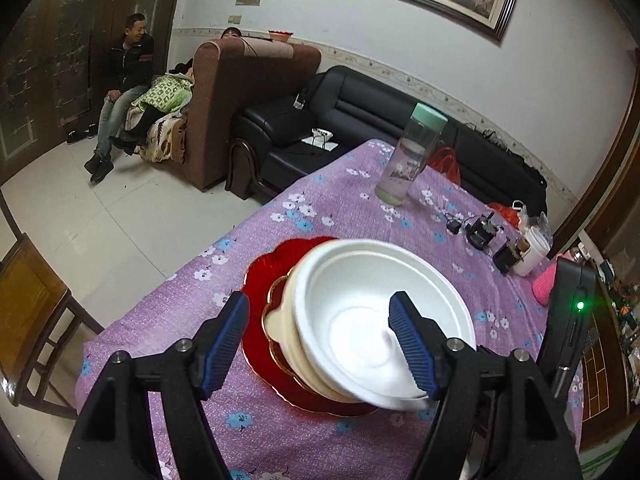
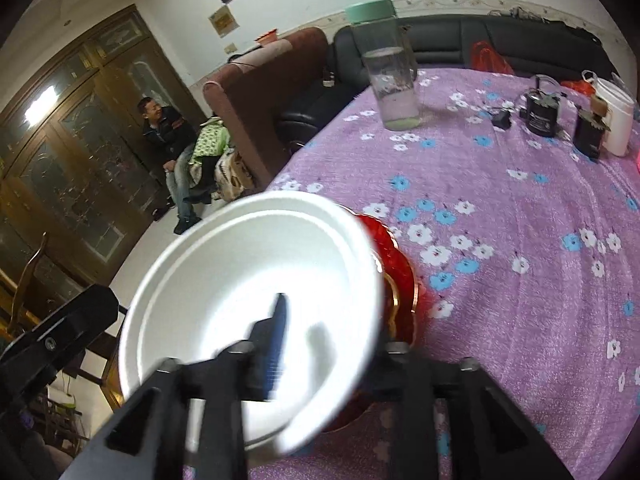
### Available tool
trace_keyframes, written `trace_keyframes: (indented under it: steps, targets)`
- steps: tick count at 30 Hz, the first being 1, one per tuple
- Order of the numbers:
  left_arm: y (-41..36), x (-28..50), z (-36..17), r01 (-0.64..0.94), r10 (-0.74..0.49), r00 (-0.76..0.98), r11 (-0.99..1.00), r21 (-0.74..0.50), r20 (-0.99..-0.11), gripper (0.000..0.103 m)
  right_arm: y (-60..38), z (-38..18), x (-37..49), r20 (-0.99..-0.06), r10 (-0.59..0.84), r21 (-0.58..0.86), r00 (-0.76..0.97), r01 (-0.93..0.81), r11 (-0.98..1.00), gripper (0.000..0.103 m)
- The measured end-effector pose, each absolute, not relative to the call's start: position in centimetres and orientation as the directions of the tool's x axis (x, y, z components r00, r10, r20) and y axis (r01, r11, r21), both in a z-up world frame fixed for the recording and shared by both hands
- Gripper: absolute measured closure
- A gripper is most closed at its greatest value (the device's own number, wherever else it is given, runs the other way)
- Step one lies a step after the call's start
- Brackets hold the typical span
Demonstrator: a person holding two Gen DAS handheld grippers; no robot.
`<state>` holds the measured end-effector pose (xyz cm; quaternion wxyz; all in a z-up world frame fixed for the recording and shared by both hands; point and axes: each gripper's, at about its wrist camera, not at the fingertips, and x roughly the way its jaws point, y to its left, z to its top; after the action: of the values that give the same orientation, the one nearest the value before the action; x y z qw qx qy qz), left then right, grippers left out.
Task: Organize plates and bowls
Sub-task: 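Lower the second paper bowl onto the stack, open the right tool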
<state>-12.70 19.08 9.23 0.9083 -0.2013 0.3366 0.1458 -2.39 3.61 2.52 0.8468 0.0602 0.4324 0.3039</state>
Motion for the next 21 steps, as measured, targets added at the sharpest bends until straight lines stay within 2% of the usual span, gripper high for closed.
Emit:
trace_keyframes:
  steps: [1, 6, 11, 15, 21]
  targets:
    - [19.0, -12.9, 9.4, -0.403, 0.134, 0.735, 0.875, -0.269, -0.664, 0.031, 3.6, 2.7, -2.6, -0.690, 0.554, 0.346, 0.465, -0.461, 0.817, 0.048]
    - [19.3, -14.3, 9.8, -0.410, 0.152, 0.765, 0.865, -0.291, -0.626, 0.031, 3.0, 3.8, -3.2, -0.651, 0.546, 0.313, 0.527, -0.469, 0.826, 0.041]
    - [18.3, -15.2, 10.5, -0.417, 0.209, 0.776, 0.878, -0.237, -0.595, 0.029, 1.2, 4.9, -3.6, -0.611, 0.541, 0.328, 0.578, -0.437, 0.838, 0.040]
    - [17.3, -15.7, 10.9, -0.415, 0.239, 0.786, 0.887, -0.202, -0.570, 0.024, -1.5, 5.1, -3.6, -0.581, 0.517, 0.359, 0.628, -0.372, 0.856, 0.039]
    - [15.1, -15.9, 10.4, -0.417, 0.289, 0.782, 0.901, -0.118, -0.552, 0.023, -5.0, 4.3, -4.3, -0.584, 0.482, 0.390, 0.654, -0.295, 0.872, 0.038]
